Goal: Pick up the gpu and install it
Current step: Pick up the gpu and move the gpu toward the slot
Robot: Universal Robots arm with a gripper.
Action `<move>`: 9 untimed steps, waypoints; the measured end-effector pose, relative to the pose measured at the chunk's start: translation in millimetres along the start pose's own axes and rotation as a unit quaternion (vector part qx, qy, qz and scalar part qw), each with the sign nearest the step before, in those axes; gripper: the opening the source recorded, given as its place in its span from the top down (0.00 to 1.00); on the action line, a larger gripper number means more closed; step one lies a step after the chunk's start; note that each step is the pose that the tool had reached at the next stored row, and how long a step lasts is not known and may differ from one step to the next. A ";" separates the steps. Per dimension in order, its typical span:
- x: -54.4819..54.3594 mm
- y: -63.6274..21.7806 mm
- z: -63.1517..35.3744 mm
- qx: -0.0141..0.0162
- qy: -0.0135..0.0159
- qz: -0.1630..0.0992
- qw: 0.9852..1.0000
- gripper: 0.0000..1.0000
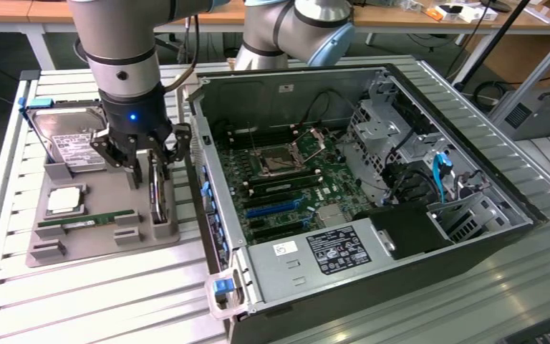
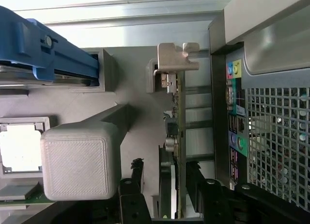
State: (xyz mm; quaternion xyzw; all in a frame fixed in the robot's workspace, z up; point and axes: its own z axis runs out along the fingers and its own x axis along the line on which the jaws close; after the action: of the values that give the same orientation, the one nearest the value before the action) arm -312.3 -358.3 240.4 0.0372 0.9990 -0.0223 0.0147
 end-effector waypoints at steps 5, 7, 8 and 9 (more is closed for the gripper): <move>0.0 0.0 0.0 0.000 0.000 0.000 1.000 0.66; 0.0 0.0 0.0 0.000 0.000 0.000 1.000 0.72; 0.0 0.0 0.0 0.000 0.000 0.000 1.000 0.73; 0.0 0.0 0.0 0.000 0.000 0.000 1.000 0.73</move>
State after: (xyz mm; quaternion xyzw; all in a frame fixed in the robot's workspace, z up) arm -312.3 -358.3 240.4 0.0372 0.9990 -0.0223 0.0147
